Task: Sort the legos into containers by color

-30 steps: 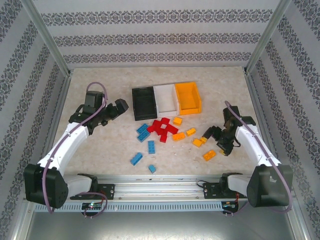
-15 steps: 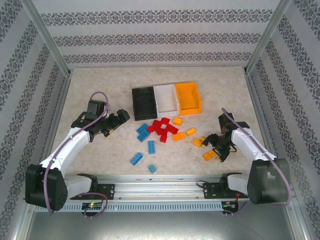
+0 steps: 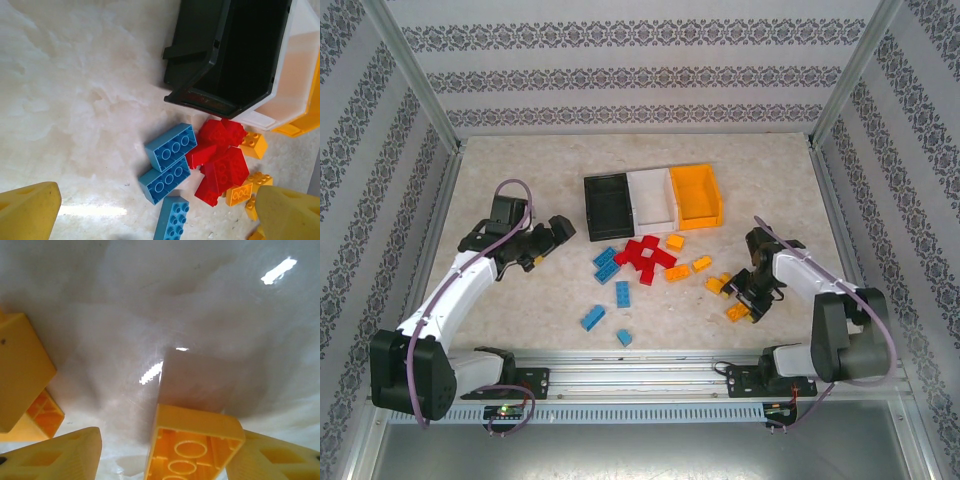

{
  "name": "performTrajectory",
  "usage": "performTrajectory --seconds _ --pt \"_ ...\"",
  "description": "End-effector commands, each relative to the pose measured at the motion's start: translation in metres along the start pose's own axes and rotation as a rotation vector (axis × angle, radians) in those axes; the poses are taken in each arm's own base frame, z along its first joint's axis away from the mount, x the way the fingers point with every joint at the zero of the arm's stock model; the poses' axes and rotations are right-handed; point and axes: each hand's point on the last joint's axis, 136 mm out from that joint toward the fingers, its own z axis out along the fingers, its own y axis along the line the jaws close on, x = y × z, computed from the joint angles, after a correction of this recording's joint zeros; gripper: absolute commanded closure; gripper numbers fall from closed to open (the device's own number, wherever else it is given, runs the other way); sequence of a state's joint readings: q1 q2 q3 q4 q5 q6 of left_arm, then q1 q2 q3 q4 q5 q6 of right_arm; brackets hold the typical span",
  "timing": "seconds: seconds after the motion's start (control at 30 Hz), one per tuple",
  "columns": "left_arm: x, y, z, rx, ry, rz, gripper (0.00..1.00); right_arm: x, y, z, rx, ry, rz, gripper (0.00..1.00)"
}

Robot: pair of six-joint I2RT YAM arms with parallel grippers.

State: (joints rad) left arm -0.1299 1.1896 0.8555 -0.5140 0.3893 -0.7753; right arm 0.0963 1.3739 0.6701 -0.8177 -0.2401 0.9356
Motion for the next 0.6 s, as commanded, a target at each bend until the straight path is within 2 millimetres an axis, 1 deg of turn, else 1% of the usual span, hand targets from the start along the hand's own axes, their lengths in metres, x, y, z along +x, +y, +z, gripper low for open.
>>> performTrajectory --seconds 0.0,0.13,0.3,0.4,0.57 --pt "-0.004 0.006 -0.008 -0.022 -0.017 -0.018 0.0 -0.002 -0.001 0.005 0.029 -0.008 0.009 0.37" --pt "-0.006 0.012 -0.01 -0.025 -0.029 -0.039 0.0 -0.005 0.001 0.007 0.041 -0.006 0.002 0.45" --pt "-0.007 0.018 -0.012 -0.029 -0.043 -0.059 0.0 -0.006 0.002 0.008 0.04 -0.003 -0.012 0.58" --pt "-0.01 0.021 -0.014 -0.04 -0.064 -0.069 0.0 -0.007 0.005 0.006 0.034 -0.004 -0.021 0.6" --pt "-0.017 0.016 -0.013 -0.017 -0.081 -0.078 0.0 -0.01 0.011 -0.008 0.021 -0.03 -0.052 0.62"
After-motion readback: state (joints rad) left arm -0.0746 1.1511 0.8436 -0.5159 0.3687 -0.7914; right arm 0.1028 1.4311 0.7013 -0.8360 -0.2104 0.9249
